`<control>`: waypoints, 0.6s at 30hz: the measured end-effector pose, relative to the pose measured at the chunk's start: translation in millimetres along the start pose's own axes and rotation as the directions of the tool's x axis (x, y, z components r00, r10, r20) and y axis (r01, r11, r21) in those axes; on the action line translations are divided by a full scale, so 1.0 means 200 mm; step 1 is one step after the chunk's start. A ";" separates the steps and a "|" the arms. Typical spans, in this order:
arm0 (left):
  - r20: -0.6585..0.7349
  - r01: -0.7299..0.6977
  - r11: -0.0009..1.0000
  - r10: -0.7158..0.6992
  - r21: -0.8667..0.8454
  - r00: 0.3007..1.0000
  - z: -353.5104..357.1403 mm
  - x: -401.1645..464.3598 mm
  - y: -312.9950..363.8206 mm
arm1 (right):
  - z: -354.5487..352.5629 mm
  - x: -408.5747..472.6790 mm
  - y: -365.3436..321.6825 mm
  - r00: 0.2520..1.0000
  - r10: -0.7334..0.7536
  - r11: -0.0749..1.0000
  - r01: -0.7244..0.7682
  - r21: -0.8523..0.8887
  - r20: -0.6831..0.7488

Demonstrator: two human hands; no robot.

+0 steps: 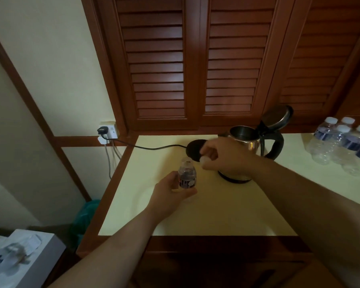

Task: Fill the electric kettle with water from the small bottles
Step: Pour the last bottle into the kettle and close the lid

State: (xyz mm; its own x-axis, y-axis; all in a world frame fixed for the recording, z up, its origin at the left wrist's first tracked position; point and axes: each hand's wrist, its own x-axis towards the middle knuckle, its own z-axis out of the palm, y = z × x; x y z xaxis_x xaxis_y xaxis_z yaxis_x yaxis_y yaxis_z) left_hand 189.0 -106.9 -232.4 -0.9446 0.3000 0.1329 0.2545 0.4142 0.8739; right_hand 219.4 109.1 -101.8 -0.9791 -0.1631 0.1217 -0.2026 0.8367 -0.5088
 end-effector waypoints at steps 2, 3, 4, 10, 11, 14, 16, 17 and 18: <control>-0.014 0.005 1.000 -0.005 -0.024 1.000 0.02 -0.01 0.02 | 0.11 -0.08 0.16 0.994 0.102 0.993 -0.100 -0.064 0.035; -0.023 0.013 0.999 -0.014 -0.042 1.000 0.02 -0.01 0.03 | 0.17 -0.12 0.23 0.988 0.147 0.986 -0.143 -0.091 0.040; -0.035 0.022 0.998 -0.024 -0.055 0.999 0.03 -0.01 0.04 | 0.23 -0.16 0.29 0.981 0.188 0.978 -0.184 -0.102 0.035; -0.049 0.020 0.999 -0.022 -0.045 0.999 0.09 0.06 0.13 | 0.40 -0.30 0.50 0.964 0.263 0.941 -0.266 -0.208 -0.042; -0.056 0.010 0.999 -0.013 -0.051 0.998 0.10 0.07 0.15 | 0.41 -0.30 0.51 0.963 0.261 0.939 -0.269 -0.216 -0.066; -0.090 -0.027 0.997 0.021 -0.069 0.996 0.12 0.13 0.22 | 0.39 -0.34 0.55 0.947 0.284 0.935 -0.308 -0.176 -0.151; -0.096 -0.051 0.993 0.041 -0.109 0.995 0.13 0.17 0.29 | 0.36 -0.38 0.61 0.934 0.284 0.937 -0.319 -0.142 -0.219; -0.089 -0.061 0.989 0.050 -0.137 0.995 0.13 0.19 0.32 | 0.35 -0.40 0.65 0.927 0.283 0.935 -0.324 -0.143 -0.247; -0.076 -0.075 0.984 0.063 -0.163 0.995 0.13 0.21 0.35 | 0.33 -0.42 0.69 0.920 0.287 0.928 -0.336 -0.160 -0.267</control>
State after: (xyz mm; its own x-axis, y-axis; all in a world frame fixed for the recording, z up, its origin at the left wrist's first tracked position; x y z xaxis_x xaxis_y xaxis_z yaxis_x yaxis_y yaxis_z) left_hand 171.6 -43.3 -177.3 -0.9397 0.2595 0.2230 0.2874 0.2453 0.9259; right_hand 273.0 204.3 -239.6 -0.9538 0.2298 0.1935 0.1439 0.9149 -0.3773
